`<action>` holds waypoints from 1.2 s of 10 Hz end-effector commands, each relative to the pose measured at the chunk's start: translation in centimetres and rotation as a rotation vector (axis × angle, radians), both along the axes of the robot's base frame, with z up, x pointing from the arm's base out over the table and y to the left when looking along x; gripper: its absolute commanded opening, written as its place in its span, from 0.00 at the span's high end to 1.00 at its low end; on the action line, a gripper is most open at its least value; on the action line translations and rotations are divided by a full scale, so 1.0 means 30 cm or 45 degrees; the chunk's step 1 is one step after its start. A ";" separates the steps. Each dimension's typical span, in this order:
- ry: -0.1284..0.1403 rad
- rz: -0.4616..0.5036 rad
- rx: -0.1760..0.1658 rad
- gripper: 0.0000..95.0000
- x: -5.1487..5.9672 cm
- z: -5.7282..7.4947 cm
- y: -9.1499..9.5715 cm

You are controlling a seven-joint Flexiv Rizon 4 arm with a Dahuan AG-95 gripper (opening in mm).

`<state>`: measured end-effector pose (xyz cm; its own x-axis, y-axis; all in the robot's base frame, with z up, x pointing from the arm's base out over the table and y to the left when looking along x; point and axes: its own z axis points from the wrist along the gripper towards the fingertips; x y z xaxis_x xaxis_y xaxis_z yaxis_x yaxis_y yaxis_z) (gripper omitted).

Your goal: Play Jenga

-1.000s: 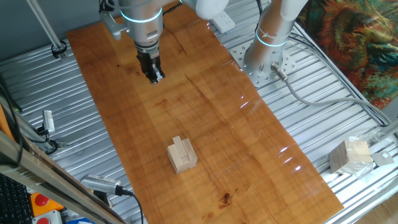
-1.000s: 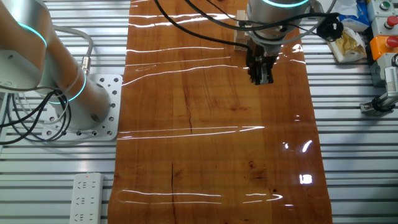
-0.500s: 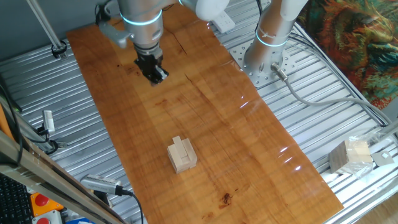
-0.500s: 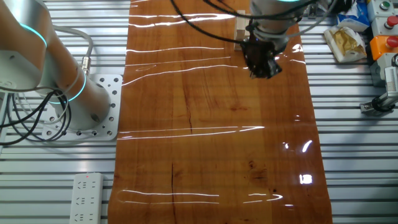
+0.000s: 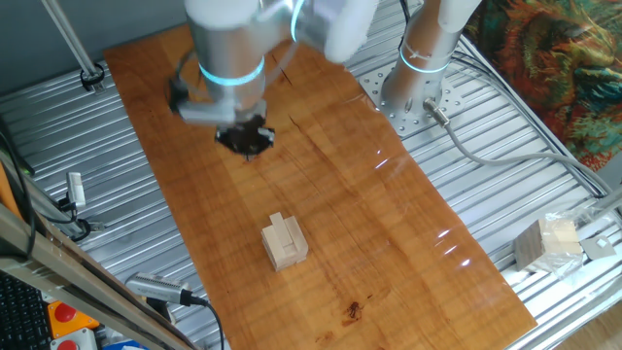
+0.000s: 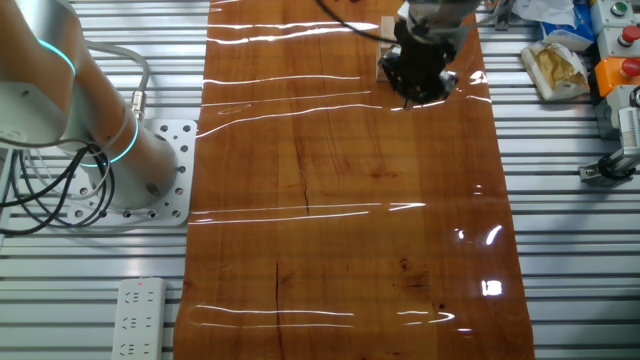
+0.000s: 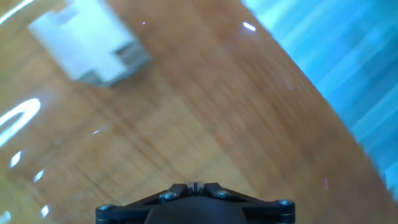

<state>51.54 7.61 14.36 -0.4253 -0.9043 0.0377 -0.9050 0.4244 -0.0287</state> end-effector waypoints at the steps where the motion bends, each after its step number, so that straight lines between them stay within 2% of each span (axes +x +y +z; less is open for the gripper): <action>1: -0.026 0.526 -0.024 1.00 0.071 -0.052 0.151; 3: -0.060 0.569 -0.025 1.00 0.109 -0.059 0.189; 6: -0.079 0.608 -0.010 1.00 0.170 -0.100 0.262; 8: -0.081 0.619 -0.004 1.00 0.178 -0.098 0.269; 10: -0.063 0.662 -0.044 1.00 0.176 -0.088 0.269; 12: -0.063 0.635 -0.051 1.00 0.176 -0.087 0.269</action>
<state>56.62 15.66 11.91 0.0746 -0.9942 0.0781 -0.9934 -0.0809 -0.0808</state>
